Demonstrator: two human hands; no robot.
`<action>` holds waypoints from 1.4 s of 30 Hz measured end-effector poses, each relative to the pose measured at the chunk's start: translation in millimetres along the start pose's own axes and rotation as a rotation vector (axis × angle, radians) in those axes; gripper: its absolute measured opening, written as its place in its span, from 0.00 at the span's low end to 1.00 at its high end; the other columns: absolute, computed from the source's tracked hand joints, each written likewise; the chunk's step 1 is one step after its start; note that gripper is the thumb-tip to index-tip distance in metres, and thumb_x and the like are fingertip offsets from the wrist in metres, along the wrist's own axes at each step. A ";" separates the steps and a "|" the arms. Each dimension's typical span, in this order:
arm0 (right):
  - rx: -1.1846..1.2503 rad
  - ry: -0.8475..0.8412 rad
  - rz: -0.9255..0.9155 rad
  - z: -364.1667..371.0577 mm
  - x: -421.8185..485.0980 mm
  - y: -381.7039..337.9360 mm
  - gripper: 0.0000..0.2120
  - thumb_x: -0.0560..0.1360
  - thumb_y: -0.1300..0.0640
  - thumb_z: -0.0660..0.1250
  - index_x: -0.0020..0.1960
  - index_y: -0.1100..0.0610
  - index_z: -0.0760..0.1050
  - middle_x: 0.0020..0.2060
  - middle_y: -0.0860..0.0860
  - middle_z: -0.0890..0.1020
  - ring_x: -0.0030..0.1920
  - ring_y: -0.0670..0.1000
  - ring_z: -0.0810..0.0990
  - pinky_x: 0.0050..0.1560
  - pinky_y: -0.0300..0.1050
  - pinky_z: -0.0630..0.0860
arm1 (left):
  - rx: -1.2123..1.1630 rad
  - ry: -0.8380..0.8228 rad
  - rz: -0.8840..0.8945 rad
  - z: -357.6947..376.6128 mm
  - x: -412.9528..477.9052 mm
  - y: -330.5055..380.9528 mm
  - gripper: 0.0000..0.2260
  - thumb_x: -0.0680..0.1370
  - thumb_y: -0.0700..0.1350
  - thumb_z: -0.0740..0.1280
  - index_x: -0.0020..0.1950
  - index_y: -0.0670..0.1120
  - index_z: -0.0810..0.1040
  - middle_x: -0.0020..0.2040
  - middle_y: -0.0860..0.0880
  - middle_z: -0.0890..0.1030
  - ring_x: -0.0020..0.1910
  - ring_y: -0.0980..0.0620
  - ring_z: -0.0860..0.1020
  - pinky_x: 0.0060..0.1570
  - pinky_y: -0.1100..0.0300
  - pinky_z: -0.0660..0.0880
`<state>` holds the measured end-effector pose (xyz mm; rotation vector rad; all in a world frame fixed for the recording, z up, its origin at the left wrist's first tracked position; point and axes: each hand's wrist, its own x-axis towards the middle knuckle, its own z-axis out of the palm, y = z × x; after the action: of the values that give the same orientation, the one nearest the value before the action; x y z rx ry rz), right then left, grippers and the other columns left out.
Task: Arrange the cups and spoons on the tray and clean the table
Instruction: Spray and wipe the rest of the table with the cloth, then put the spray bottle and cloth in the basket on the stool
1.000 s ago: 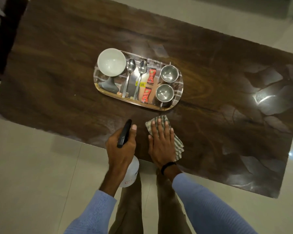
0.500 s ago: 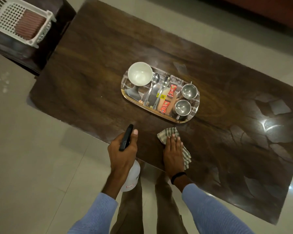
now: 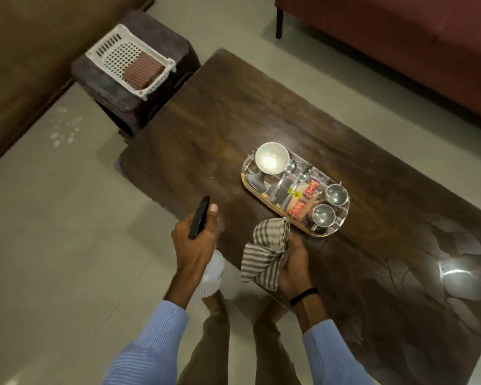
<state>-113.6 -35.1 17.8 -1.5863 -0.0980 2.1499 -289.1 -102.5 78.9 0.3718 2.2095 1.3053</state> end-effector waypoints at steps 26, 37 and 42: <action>-0.353 -0.301 -0.361 347.1 -28.9 -18.4 0.16 0.78 0.75 0.60 0.60 0.60 0.78 0.50 0.57 0.85 0.47 0.58 0.85 0.47 0.58 0.84 | -0.234 0.232 0.210 -168.7 184.0 111.9 0.12 0.81 0.55 0.68 0.40 0.52 0.75 0.33 0.46 0.79 0.36 0.41 0.80 0.38 0.54 0.76; -0.105 -0.310 -0.180 451.4 63.0 -33.5 0.16 0.82 0.69 0.58 0.66 0.59 0.75 0.58 0.63 0.82 0.52 0.64 0.84 0.50 0.65 0.81 | -0.203 0.158 0.149 -168.1 320.7 142.2 0.20 0.77 0.61 0.67 0.50 0.43 0.81 0.44 0.47 0.83 0.42 0.57 0.81 0.43 0.69 0.74; -0.038 -0.329 -0.139 501.8 101.3 -38.7 0.18 0.83 0.69 0.57 0.68 0.57 0.75 0.58 0.60 0.83 0.51 0.61 0.86 0.43 0.59 0.83 | -0.219 0.119 0.139 -169.1 395.4 156.1 0.15 0.79 0.55 0.69 0.56 0.45 0.82 0.47 0.50 0.83 0.48 0.55 0.81 0.49 0.63 0.77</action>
<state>-585.4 146.5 106.8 -1.1936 -0.3453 2.2890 -714.8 45.9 156.7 0.3780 2.1385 1.6652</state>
